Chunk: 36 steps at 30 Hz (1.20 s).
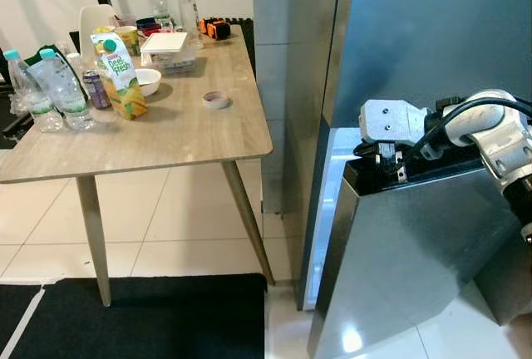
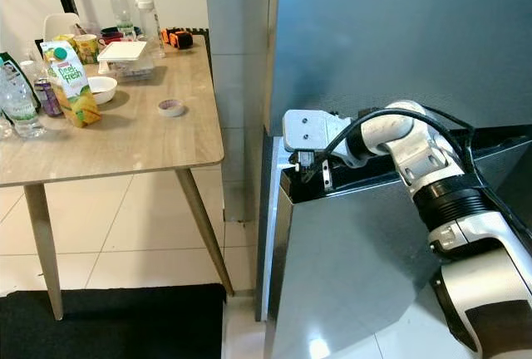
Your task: Restocking fridge
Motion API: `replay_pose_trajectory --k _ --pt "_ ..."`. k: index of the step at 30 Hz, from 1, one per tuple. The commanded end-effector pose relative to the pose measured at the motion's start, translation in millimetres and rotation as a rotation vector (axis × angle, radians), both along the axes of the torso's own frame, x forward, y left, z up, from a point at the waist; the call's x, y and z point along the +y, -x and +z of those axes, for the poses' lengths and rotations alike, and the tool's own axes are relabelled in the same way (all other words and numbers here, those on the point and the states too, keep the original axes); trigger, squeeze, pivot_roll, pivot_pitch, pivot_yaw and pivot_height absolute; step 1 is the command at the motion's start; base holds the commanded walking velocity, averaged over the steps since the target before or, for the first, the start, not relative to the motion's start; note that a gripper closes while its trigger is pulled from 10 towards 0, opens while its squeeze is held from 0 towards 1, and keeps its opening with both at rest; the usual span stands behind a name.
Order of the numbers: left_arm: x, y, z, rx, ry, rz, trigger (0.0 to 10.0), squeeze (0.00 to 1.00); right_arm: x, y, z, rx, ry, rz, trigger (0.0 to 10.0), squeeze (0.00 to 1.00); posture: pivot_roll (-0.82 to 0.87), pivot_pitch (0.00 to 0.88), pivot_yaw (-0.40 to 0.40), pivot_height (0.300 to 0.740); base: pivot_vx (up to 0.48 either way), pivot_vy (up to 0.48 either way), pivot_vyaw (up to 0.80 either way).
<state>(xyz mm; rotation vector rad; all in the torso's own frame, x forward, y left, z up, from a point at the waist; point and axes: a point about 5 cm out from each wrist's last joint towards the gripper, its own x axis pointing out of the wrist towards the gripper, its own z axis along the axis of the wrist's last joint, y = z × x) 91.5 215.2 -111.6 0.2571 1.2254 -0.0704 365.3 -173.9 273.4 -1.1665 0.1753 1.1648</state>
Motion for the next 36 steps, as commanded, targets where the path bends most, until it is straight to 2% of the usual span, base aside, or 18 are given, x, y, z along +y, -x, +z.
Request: replay_pose_trajectory --k 1,2,3,4,6,8,9,10,12,15,17,18,20,23,28,31,33,36 --pt "-6.0 -0.8 -1 -0.001 0.012 -0.008 10.0 0.0 -7.3 3.9 -24 0.135 0.093 -0.002 10.0 0.0 -0.11 0.0 -0.031 0.74 0.0 0.0 0.0" --pt "-6.4 -0.5 -1 0.0 0.013 -0.008 10.0 0.0 -12.5 7.5 -31 0.192 0.134 0.002 10.0 0.0 -0.11 0.0 -0.031 0.74 0.0 0.0 0.0" --pt "-6.4 -0.5 -1 0.0 0.013 -0.008 10.0 0.0 -12.5 7.5 -31 0.192 0.134 0.002 10.0 0.0 -0.11 0.0 -0.031 0.74 0.0 0.0 0.0" --pt "-6.7 0.0 -1 0.001 0.013 -0.007 10.0 0.0 -22.7 11.8 -39 0.266 0.197 -0.014 10.0 0.0 -0.11 0.0 -0.031 0.74 0.0 0.0 0.0" --pt "-7.2 -0.1 -1 0.001 0.013 -0.007 10.0 0.0 -32.1 12.6 -42 0.294 0.237 -0.041 10.0 0.0 -0.12 0.0 -0.033 0.74 0.0 0.0 0.0" --pt "-7.2 -0.1 -1 0.001 0.013 -0.007 10.0 0.0 -32.1 12.6 -42 0.294 0.237 -0.041 10.0 0.0 -0.12 0.0 -0.033 0.74 0.0 0.0 0.0" --pt "-7.3 -0.1 -1 0.001 0.014 -0.007 10.0 0.0 -39.5 12.8 -43 0.305 0.261 -0.067 10.0 0.0 -0.12 0.0 -0.033 0.74 0.0 0.0 0.0" --pt "-7.3 -0.1 -1 0.001 0.014 -0.007 10.0 0.0 -39.5 12.8 -43 0.305 0.261 -0.067 10.0 0.0 -0.12 0.0 -0.033 0.74 0.0 0.0 0.0" --pt "-7.6 0.2 -1 0.002 0.014 -0.008 10.0 0.0 -54.9 13.0 -43 0.32 0.294 -0.13 10.0 0.0 -0.12 0.0 -0.033 0.74 0.0 0.0 0.0" --pt "-7.8 0.3 -1 0.003 0.015 -0.009 10.0 0.0 -64.0 13.6 -43 0.327 0.311 -0.167 10.0 0.0 -0.13 0.0 -0.033 0.74 0.0 0.0 0.0" --pt "-8.6 0.6 -2 0.003 0.017 -0.008 10.0 0.0 -83.2 17.1 -41 0.344 0.336 -0.239 10.0 0.0 -0.13 0.0 -0.038 0.74 0.0 0.0 0.0" --pt "-8.6 0.6 -2 0.003 0.017 -0.008 10.0 0.0 -83.2 17.1 -41 0.344 0.336 -0.239 10.0 0.0 -0.13 0.0 -0.038 0.74 0.0 0.0 0.0" --pt "-9.2 1.3 -2 0.004 0.019 -0.006 10.0 0.0 -98.7 20.2 -36 0.343 0.342 -0.304 10.0 0.0 -0.13 0.0 -0.039 0.74 0.0 0.0 0.0" --pt "-9.3 2.0 -2 0.006 0.019 -0.006 10.0 0.0 -107.1 21.7 -33 0.337 0.345 -0.342 10.0 0.0 -0.13 0.0 -0.039 0.74 0.0 0.0 0.0" --pt "-8.3 3.8 -2 0.01 0.017 -0.003 10.0 0.0 -143.1 29.8 -19 0.307 0.403 -0.508 10.0 0.0 -0.13 0.0 -0.04 0.74 0.0 0.0 0.0" --pt "-8.1 3.8 -2 0.01 0.017 -0.002 10.0 0.0 -149.4 32.2 -17 0.307 0.411 -0.533 10.0 0.0 -0.13 0.0 -0.04 0.74 0.0 0.0 0.0" --pt "-7.9 3.8 -2 0.009 0.017 -0.001 10.0 0.0 -160.9 38.4 -16 0.321 0.42 -0.564 10.0 0.0 -0.13 0.0 -0.04 0.74 0.0 0.0 0.0" --pt "-7.9 3.9 -2 0.009 0.017 0.0 10.0 0.0 -166.4 43.1 -17 0.342 0.422 -0.569 10.0 0.0 -0.14 0.0 -0.046 0.74 0.0 0.0 0.0"
